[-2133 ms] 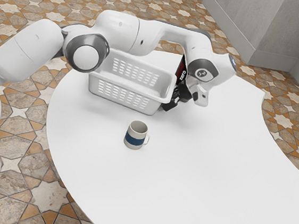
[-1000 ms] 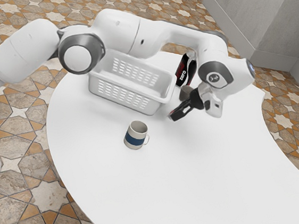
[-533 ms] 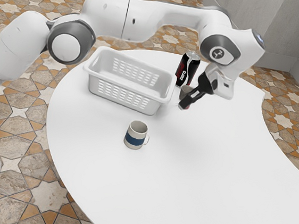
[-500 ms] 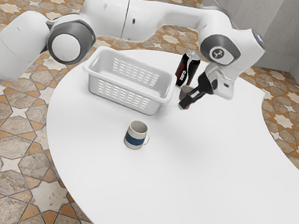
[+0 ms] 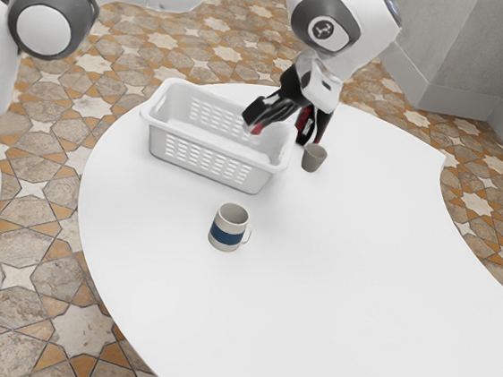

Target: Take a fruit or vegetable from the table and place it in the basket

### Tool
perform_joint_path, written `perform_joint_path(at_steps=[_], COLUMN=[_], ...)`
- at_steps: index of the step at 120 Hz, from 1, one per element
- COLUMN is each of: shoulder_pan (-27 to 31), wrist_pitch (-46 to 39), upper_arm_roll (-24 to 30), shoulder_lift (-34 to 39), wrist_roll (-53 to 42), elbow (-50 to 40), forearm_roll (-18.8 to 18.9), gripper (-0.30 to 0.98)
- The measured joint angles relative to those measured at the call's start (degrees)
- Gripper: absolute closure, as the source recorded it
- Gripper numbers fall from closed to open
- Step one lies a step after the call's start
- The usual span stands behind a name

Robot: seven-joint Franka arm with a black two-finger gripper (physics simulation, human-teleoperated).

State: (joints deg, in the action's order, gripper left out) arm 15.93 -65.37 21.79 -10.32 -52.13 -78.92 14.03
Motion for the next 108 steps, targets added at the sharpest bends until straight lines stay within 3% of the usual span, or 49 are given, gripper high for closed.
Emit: perform_joint_path(at_steps=[12,34,48,81,108], shoulder_pan=[0.6,1.2,0.0,3.0,-3.8], wrist_pitch=[-4.3,-10.0,-12.4,-15.8,-17.0], upper_arm_roll=[-3.9,-7.3,-10.8,-11.2,-15.7], shoulder_lift=[8.0,9.3,8.9,6.9,10.9], wrist_roll=[-2.4,-6.3,-8.8,-13.2,-15.9], elbow=[-10.6,-13.0,-13.1,-12.8,-16.8], forearm_roll=[-3.4,-6.1,-6.7,-6.9,-6.9], gripper=[0.52,0.52,0.52,0.52,0.52])
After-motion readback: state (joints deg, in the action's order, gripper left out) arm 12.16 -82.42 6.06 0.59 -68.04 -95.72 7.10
